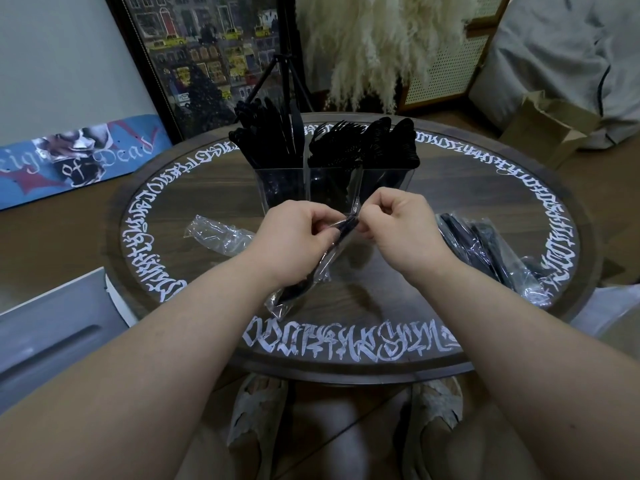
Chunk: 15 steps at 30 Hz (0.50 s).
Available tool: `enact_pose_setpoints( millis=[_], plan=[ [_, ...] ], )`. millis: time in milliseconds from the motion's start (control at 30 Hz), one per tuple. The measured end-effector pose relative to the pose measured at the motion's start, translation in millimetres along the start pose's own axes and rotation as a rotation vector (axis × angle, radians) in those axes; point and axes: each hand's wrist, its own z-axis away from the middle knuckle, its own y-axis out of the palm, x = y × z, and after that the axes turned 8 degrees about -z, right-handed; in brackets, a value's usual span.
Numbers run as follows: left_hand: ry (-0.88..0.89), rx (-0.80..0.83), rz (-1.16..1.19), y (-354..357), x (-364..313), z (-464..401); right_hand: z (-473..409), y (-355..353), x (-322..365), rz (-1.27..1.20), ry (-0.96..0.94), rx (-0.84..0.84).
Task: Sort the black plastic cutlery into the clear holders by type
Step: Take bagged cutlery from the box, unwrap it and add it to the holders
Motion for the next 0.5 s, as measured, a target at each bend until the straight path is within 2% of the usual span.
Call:
enact_pose_setpoints(
  millis=[133,267,333,500],
  plan=[
    [-0.035,0.030,0.028,-1.0,0.1,-2.4,-3.4,-0.3,-0.3,-0.137,0.079,-0.011],
    [-0.078,-0.018,0.023,-5.3,2.8,-2.9,-5.4,-6.4,0.2,-0.290,0.114,0.000],
    [-0.076,-0.036,-0.028,-6.3,2.5,-1.3,-1.7,-4.9,0.1,-0.250,0.101,0.053],
    [-0.038,-0.035,-0.081,-4.6,3.3,0.8,3.4,2.9,-5.5,0.131,-0.100,0.042]
  ],
)
